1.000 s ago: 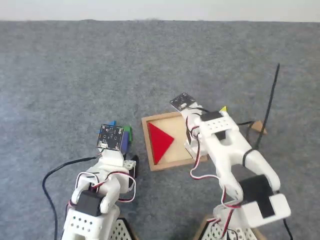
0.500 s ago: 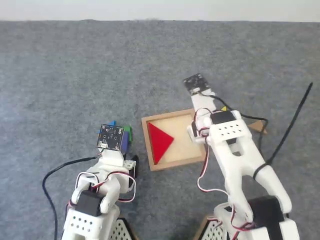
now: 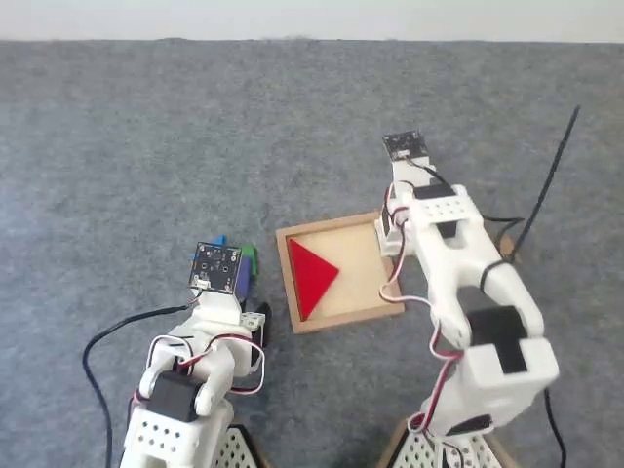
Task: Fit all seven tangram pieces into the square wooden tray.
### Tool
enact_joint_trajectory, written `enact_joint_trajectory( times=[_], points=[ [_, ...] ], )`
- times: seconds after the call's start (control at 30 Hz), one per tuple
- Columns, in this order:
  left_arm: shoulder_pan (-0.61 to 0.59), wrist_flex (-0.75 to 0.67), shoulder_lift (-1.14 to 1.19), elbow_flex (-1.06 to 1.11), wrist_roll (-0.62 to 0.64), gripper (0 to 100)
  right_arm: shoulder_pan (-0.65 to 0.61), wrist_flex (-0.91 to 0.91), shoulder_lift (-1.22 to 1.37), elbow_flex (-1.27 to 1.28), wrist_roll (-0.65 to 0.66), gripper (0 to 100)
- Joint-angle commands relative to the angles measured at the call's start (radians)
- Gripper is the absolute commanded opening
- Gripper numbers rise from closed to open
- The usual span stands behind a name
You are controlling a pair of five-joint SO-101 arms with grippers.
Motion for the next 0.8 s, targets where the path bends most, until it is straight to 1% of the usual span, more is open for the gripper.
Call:
enact_joint_trajectory(
  times=[0.0, 0.13, 0.2, 0.37, 0.4, 0.53, 0.57, 0.67, 0.77],
  points=[
    [0.002, 0.002, -0.017, -0.012, 0.006, 11, 0.013, 0.025, 0.035, -0.101, 0.015, 27.9],
    [0.002, 0.002, -0.017, -0.012, 0.006, 11, 0.044, 0.025, 0.039, -0.132, 0.002, 27.8],
    [0.002, 0.002, -0.017, -0.012, 0.006, 11, 0.064, 0.025, 0.041, -0.14, -0.034, 27.8],
    [0.002, 0.002, -0.017, -0.012, 0.006, 11, 0.071, 0.025, 0.042, -0.141, -0.06, 28.1],
    [0.002, 0.002, -0.017, -0.012, 0.006, 11, 0.071, 0.025, 0.042, -0.141, -0.06, 29.4],
    [0.002, 0.002, -0.017, -0.012, 0.006, 11, 0.067, 0.027, 0.042, -0.141, -0.051, 40.6],
    [0.002, 0.002, -0.017, -0.012, 0.006, 11, 0.067, 0.027, 0.039, -0.141, -0.049, 41.8],
    [0.002, 0.002, -0.017, -0.012, 0.006, 11, 0.065, 0.027, 0.035, -0.153, -0.034, 40.0],
    [0.002, 0.002, -0.017, -0.012, 0.006, 11, 0.065, 0.027, 0.044, -0.172, -0.069, 37.7]
  ],
)
